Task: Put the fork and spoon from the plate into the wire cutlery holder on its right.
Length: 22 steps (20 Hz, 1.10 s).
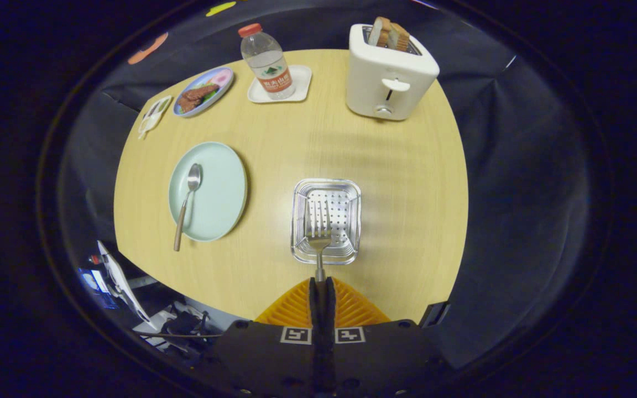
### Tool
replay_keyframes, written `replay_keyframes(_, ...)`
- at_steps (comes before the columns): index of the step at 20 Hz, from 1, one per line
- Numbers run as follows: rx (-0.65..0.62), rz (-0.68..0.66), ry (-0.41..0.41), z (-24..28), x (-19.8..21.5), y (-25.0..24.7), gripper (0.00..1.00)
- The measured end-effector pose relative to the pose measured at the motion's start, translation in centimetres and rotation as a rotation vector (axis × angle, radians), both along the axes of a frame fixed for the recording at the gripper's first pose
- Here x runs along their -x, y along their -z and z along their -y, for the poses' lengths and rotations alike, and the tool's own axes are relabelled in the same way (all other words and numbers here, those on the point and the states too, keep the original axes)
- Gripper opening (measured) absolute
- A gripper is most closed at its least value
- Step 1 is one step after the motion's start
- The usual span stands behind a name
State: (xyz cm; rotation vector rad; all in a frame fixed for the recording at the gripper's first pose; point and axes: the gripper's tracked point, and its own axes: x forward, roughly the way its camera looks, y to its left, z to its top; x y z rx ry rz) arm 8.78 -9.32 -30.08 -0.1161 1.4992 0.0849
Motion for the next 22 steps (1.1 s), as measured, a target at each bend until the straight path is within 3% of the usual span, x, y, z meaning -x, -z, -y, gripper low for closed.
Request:
replay_keyframes(3,-0.031,-0.121,0.033,-0.6,0.0,0.7,0.01)
replay_keyframes(7,0.050,-0.062,-0.023,0.8,-1.9,1.4,0.01)
replay_keyframes(12,0.029,-0.067,-0.008,0.4,-1.7,2.3,0.05)
replay_keyframes(19,0.034,0.071,0.002,-0.3,-2.7,1.2,0.11)
replay_keyframes(21,0.013,0.110,0.008,-1.2,-2.8,0.8,0.19)
replay_keyframes(22,0.002,0.129,0.022,-1.8,-2.9,0.7,0.31)
